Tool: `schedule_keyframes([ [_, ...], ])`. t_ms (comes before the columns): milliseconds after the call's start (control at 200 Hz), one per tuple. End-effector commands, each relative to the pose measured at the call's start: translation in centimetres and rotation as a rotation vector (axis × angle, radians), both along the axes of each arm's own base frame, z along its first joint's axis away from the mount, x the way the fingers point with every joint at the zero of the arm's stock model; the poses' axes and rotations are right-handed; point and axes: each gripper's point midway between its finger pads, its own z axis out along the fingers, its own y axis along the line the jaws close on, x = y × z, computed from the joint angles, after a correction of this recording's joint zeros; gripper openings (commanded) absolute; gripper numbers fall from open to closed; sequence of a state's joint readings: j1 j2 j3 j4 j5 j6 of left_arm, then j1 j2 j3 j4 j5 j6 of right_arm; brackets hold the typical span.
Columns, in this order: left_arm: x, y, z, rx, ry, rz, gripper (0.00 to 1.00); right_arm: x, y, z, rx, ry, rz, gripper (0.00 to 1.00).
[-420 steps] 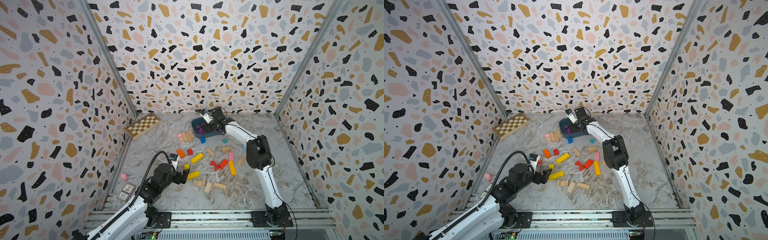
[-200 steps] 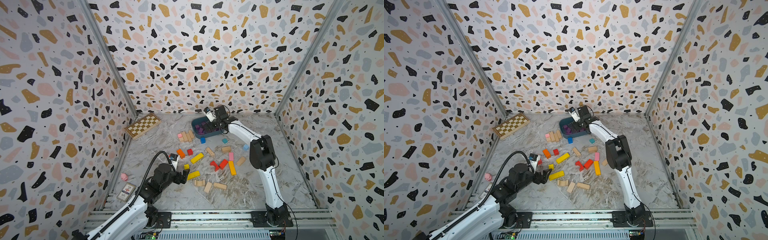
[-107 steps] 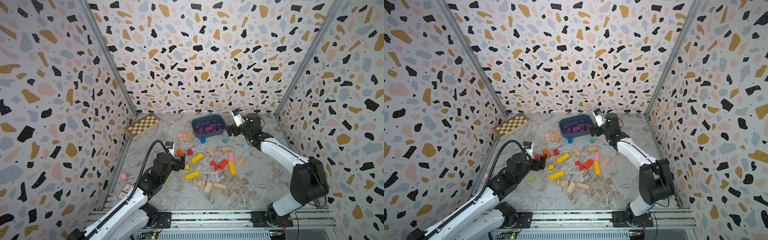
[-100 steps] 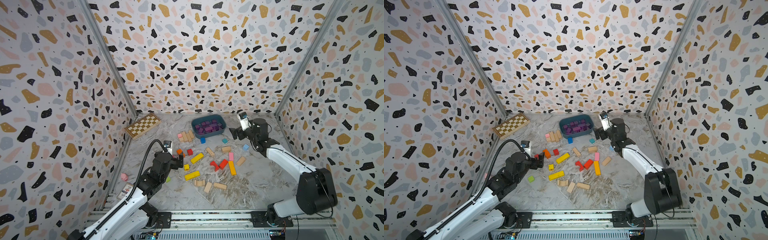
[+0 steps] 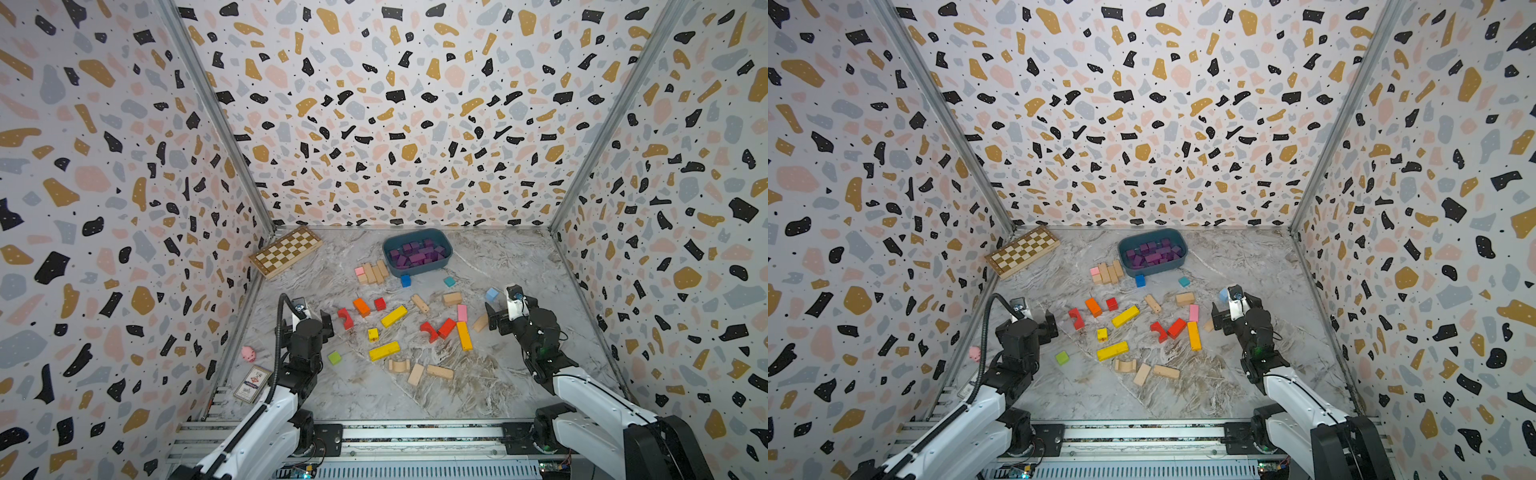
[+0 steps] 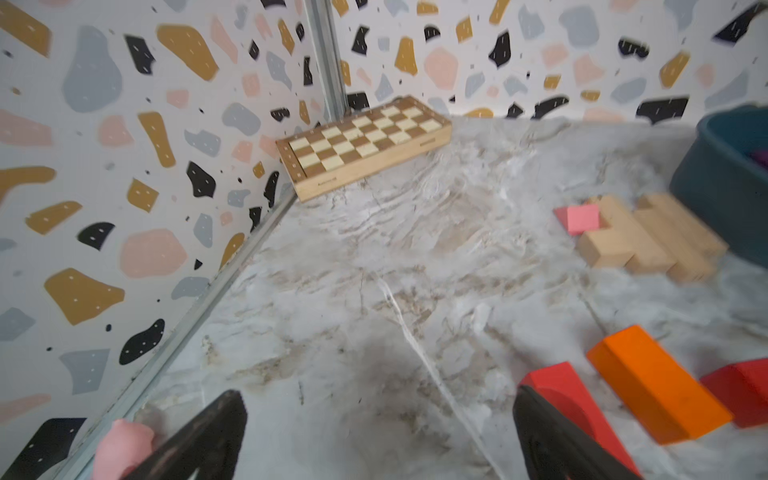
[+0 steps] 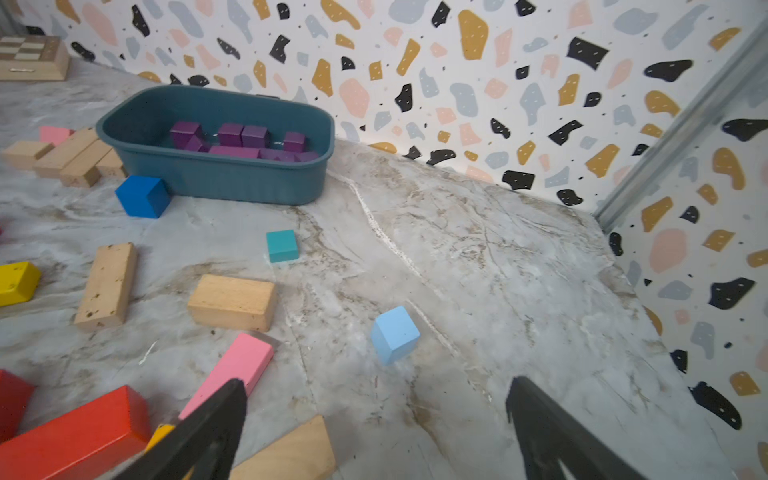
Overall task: Pick purple bricks into the storage bin
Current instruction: Reset both arms
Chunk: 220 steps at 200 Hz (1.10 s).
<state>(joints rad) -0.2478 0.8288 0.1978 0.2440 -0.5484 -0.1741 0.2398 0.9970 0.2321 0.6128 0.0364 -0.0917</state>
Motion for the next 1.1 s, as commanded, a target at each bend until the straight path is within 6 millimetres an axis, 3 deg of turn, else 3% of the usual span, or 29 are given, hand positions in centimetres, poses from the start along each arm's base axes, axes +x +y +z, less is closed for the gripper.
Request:
schedule_keyframes([
  [0, 2.5, -1.5, 2.6, -0.004, -0.125, -0.084, 0.99, 0.6, -1.1, 1.1, 0.068, -0.088, -0.069, 1.0],
  [145, 4.4, -1.9, 2.0, 0.039, -0.059, -0.1, 0.99, 0.7, -1.4, -0.2, 0.092, -0.106, -0.092, 1.0],
  [300, 6.2, -1.7, 2.0, 0.059, -0.078, -0.087, 0.99, 1.7, -2.3, 0.1, 0.064, -0.128, -0.142, 1.0],
  [486, 8.5, -1.0, 0.8, 0.096, -0.032, -0.078, 0.99, 1.5, -3.6, 0.6, 0.033, -0.215, -0.175, 1.0],
  [556, 8.7, 0.7, 0.4, 0.041, -0.108, -0.039, 0.99, 1.9, -4.5, -0.2, 0.065, -0.198, -0.195, 1.0],
  [606, 8.6, 0.9, -0.6, -0.005, -0.026, -0.047, 0.99, 2.4, -5.1, -0.7, 0.098, -0.195, -0.203, 1.0],
  [681, 8.6, 0.9, -0.6, -0.02, -0.061, -0.057, 0.99, 3.1, -5.5, -1.2, 0.108, -0.175, -0.214, 1.0],
  [711, 8.6, 1.0, -0.9, -0.018, -0.081, -0.063, 0.99, 3.5, -5.3, -2.3, 0.095, -0.108, -0.203, 1.0],
  [831, 8.4, 0.9, -1.2, -0.025, -0.053, -0.064, 0.99, 4.7, -4.9, -2.6, 0.09, -0.071, -0.175, 1.0],
  [1096, 8.4, 1.0, -1.0, -0.022, -0.068, -0.062, 0.99, 4.7, -4.9, -2.5, 0.094, -0.076, -0.168, 1.0],
])
